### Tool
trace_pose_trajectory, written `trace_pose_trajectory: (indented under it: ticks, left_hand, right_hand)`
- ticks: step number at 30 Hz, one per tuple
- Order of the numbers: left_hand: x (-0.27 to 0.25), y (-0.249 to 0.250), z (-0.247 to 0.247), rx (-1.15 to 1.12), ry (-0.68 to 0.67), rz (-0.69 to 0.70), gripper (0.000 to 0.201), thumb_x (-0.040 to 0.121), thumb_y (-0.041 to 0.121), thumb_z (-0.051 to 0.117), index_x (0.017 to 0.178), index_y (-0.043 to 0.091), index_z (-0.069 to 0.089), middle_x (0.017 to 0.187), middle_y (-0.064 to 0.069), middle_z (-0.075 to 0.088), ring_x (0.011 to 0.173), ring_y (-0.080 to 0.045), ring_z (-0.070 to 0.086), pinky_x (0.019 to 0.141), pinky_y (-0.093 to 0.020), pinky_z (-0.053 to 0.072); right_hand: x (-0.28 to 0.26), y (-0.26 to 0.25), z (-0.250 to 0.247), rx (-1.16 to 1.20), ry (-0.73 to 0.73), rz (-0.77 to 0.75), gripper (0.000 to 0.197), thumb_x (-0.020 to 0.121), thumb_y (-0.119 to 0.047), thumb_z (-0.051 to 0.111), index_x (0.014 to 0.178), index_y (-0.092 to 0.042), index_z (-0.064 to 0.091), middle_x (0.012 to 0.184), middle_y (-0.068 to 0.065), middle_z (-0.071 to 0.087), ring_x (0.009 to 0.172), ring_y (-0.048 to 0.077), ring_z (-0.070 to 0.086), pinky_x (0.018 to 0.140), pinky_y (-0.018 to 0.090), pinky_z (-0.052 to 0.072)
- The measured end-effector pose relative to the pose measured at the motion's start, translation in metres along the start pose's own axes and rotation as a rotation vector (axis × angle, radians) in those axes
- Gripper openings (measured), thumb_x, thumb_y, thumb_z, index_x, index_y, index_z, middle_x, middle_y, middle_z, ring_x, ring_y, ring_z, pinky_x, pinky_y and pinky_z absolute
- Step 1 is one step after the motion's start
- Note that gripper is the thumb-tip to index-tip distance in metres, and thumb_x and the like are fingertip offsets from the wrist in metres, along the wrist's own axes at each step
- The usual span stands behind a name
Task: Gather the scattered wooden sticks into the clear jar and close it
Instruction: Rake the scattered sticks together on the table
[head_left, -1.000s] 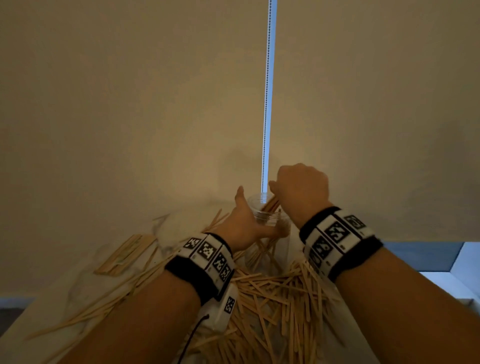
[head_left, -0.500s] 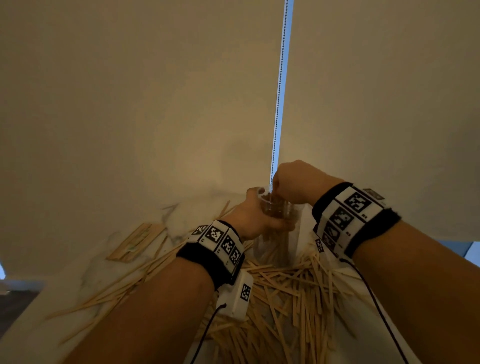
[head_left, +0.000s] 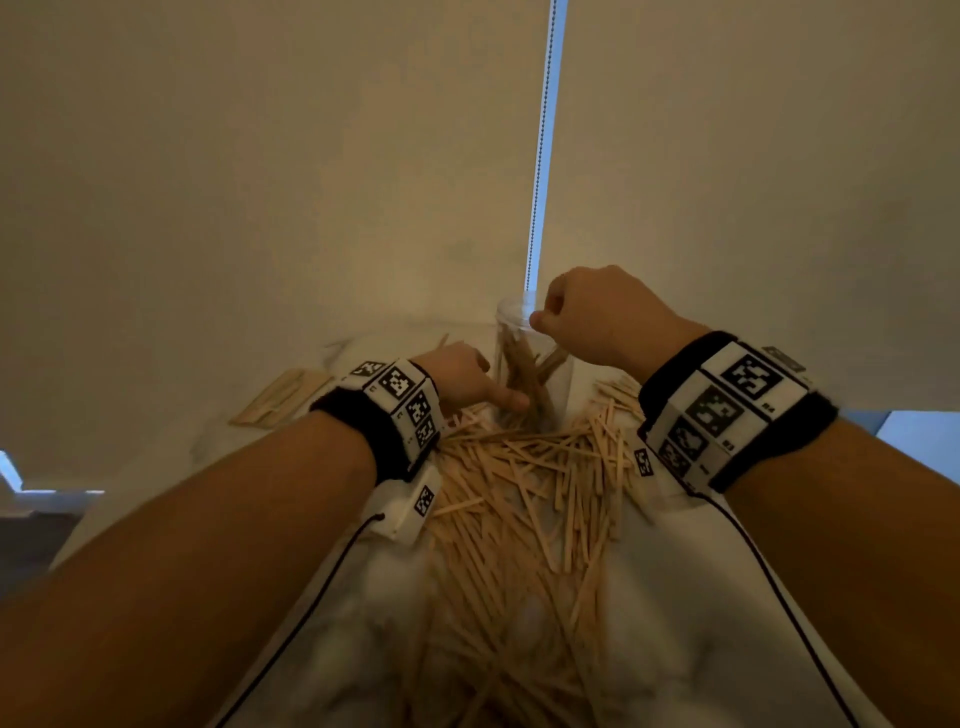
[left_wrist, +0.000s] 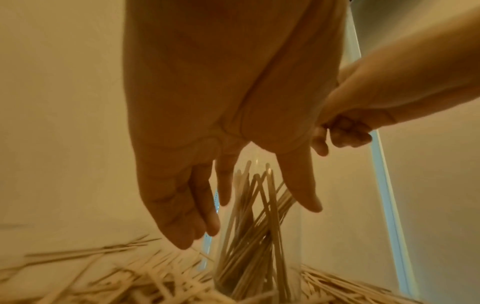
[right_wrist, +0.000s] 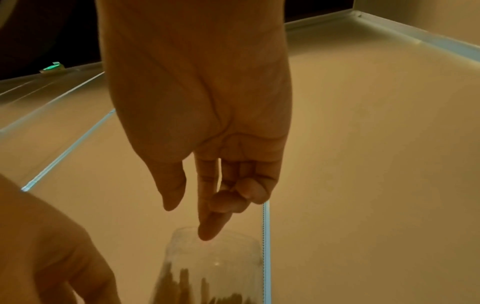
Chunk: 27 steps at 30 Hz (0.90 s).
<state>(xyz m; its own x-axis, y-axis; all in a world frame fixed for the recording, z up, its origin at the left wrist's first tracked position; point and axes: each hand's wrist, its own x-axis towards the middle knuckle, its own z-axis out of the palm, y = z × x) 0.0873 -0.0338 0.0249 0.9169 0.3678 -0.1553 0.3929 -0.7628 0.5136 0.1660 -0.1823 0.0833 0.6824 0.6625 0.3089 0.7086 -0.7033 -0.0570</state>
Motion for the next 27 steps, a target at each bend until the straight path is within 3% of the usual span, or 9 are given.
trace_pose_trajectory:
  ticks: [4,8,10,13,15,18,22,25,27]
  left_hand:
    - [-0.042,-0.022,0.003,-0.001,-0.059,-0.023,0.051,0.076,0.055,0.079,0.100,0.010,0.076,0.098,-0.006,0.077,0.092,-0.021,0.073,0.074,-0.029,0.055]
    - [-0.099,-0.038,0.009,0.207,-0.135,-0.047,0.050,0.077,0.056,0.078,0.096,0.010,0.074,0.086,-0.002,0.077,0.075,-0.018,0.070,0.069,-0.029,0.056]
    - [-0.127,-0.048,0.010,0.378,-0.182,-0.095,0.054,0.075,0.059,0.077,0.097,0.010,0.074,0.088,-0.005,0.077,0.070,-0.018,0.067,0.064,-0.026,0.054]
    - [-0.164,-0.067,0.003,0.478,-0.262,-0.202,0.051,0.073,0.053,0.083,0.099,0.011,0.073,0.087,0.000,0.075,0.063,-0.013,0.066,0.057,-0.023,0.053]
    - [-0.184,-0.080,-0.005,0.498,-0.329,-0.261,0.046,0.073,0.045,0.086,0.103,0.013,0.071,0.085,0.001,0.075,0.061,-0.013,0.070,0.057,-0.024,0.057]
    - [-0.206,-0.094,-0.007,0.518,-0.419,-0.295,0.039,0.074,0.028,0.087,0.105,0.021,0.065,0.092,-0.004,0.076,0.071,-0.018,0.075,0.066,-0.028,0.061]
    - [-0.210,-0.101,0.007,0.557,-0.412,-0.169,0.025,0.082,0.016,0.078,0.100,0.023,0.063,0.101,0.000,0.073,0.085,-0.021,0.075,0.075,-0.032,0.062]
    - [-0.202,-0.102,0.009,0.532,-0.412,-0.104,0.020,0.084,0.017,0.076,0.101,0.021,0.065,0.102,0.004,0.069,0.085,-0.019,0.070,0.075,-0.029,0.060]
    - [-0.197,-0.104,0.007,0.492,-0.446,-0.095,0.018,0.085,0.016,0.077,0.099,0.020,0.067,0.102,0.003,0.068,0.081,-0.013,0.064,0.075,-0.027,0.059]
  right_hand:
    - [-0.046,0.001,0.011,-0.002,-0.088,0.008,0.029,0.095,-0.039,0.056,0.090,-0.012,0.067,0.089,0.007,0.068,0.081,0.025,0.063,0.061,0.029,0.044]
    - [-0.102,-0.008,0.016,-0.010,-0.258,0.019,0.044,0.095,-0.051,0.055,0.072,-0.014,0.057,0.078,0.005,0.063,0.076,0.024,0.061,0.066,0.030,0.045]
    - [-0.129,-0.014,0.022,-0.052,-0.425,0.071,0.064,0.092,-0.067,0.046,0.067,-0.011,0.064,0.069,0.005,0.070,0.066,0.022,0.066,0.074,0.031,0.053]
    - [-0.166,-0.027,0.019,-0.055,-0.728,0.141,0.088,0.074,-0.089,0.039,0.082,-0.010,0.076,0.066,0.002,0.074,0.064,0.019,0.073,0.083,0.037,0.058]
    - [-0.186,-0.039,0.009,-0.143,-0.870,0.100,0.086,0.068,-0.090,0.044,0.091,-0.014,0.076,0.068,0.001,0.071,0.066,0.019,0.068,0.084,0.036,0.055]
    - [-0.207,-0.056,0.007,-0.238,-0.859,0.030,0.086,0.062,-0.096,0.042,0.069,-0.014,0.064,0.067,0.001,0.062,0.065,0.016,0.056,0.075,0.033,0.047]
    - [-0.212,-0.070,0.021,-0.179,-0.835,-0.031,0.085,0.063,-0.087,0.059,0.099,-0.011,0.071,0.094,0.002,0.069,0.086,0.022,0.062,0.087,0.036,0.051]
    - [-0.206,-0.071,0.019,-0.117,-0.825,0.005,0.062,0.070,-0.074,0.068,0.077,-0.012,0.062,0.074,0.000,0.062,0.066,0.018,0.057,0.072,0.030,0.050]
    - [-0.199,-0.068,0.021,-0.096,-0.826,0.034,0.058,0.072,-0.070,0.071,0.070,-0.012,0.061,0.067,0.001,0.067,0.065,0.020,0.065,0.078,0.033,0.055]
